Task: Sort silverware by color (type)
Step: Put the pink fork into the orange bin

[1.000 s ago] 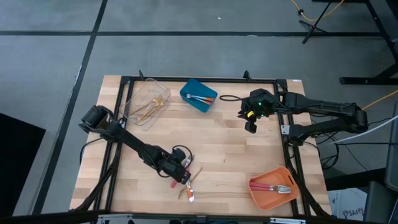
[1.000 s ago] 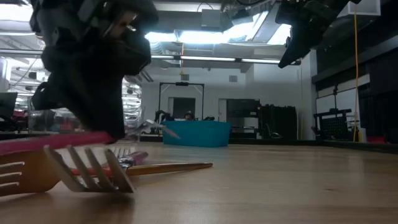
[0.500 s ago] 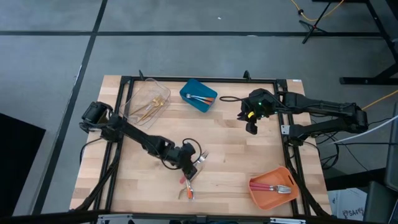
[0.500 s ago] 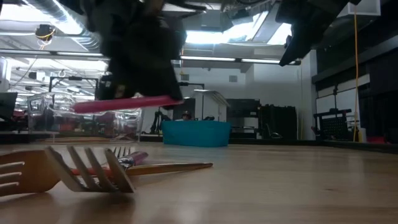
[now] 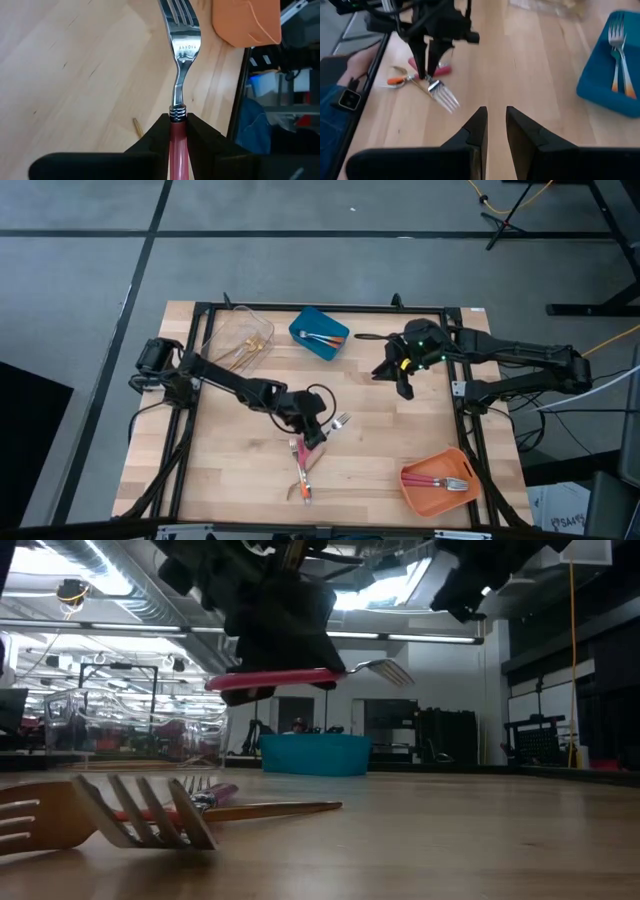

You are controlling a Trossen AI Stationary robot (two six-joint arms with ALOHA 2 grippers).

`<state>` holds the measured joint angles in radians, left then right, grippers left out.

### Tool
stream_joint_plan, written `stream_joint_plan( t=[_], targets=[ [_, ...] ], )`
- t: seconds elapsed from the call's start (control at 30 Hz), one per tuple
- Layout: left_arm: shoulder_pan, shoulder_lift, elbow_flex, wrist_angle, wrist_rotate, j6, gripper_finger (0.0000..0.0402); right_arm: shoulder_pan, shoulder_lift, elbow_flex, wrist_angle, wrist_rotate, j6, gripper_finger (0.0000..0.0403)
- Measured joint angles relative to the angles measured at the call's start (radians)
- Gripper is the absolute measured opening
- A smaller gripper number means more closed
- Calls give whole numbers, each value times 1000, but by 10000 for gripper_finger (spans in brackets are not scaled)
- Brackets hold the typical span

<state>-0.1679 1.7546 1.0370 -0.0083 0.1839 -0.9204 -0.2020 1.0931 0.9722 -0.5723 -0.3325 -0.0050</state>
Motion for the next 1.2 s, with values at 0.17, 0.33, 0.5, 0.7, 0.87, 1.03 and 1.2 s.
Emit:
stream_joint_plan(
  t=[0.17,0.33,0.5,0.7,0.87,1.03,1.2],
  targets=[
    [32,0,0,22,62,15,41,0,0,0,62,-3,-3,61],
    [57,0,0,21,105,15,41,0,16,0,130,-39,-3,100],
    [78,0,0,23,138,15,41,0,66,0,211,-97,-2,166],
    [98,0,0,28,152,15,41,47,141,0,299,-158,-26,205],
    [110,0,0,32,155,15,41,126,189,0,313,-158,-168,204],
    [119,0,0,44,155,14,41,199,216,0,327,-87,-273,203],
    [132,-1,0,95,155,13,41,256,238,2,345,75,-339,202]
  ],
)
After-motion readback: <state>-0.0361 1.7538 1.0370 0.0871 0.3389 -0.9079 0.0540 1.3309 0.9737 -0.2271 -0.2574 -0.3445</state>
